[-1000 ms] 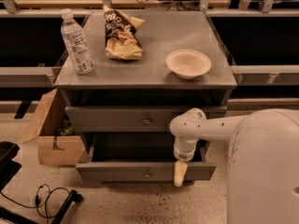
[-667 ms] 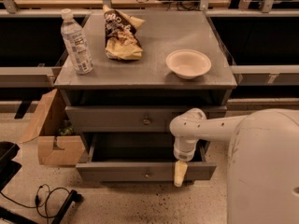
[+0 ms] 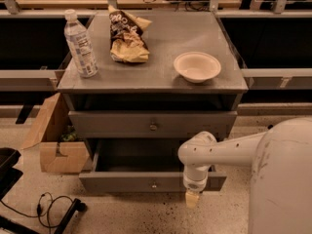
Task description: Open middle drawer
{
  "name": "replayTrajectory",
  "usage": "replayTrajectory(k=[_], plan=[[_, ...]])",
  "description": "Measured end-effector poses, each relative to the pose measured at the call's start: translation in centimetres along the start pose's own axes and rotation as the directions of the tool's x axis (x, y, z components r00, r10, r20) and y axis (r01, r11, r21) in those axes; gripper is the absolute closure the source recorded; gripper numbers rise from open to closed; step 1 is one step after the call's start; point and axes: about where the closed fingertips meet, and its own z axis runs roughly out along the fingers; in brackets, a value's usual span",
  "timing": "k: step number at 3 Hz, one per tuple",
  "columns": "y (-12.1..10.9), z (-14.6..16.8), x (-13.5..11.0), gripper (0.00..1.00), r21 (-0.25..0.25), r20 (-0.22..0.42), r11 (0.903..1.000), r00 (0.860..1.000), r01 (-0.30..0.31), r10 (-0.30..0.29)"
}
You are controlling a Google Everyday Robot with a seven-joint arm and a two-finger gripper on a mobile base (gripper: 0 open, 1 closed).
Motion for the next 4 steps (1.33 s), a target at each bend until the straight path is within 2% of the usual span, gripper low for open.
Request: replayTrajectory(k=[2,3,4], plan=[[-0.1,-1.2,0.0,0.88,0.0,0.0,1.0,1.0,0.0,0.0],[0.5,-1.9,-0.7,1.0,0.0,-0.017,0.9999,1.0,0.017,-0.017],[0.8,-2.2,-0.9,1.0,-0.003,-0.024,0.9998,0.999,0.021,-0.021]])
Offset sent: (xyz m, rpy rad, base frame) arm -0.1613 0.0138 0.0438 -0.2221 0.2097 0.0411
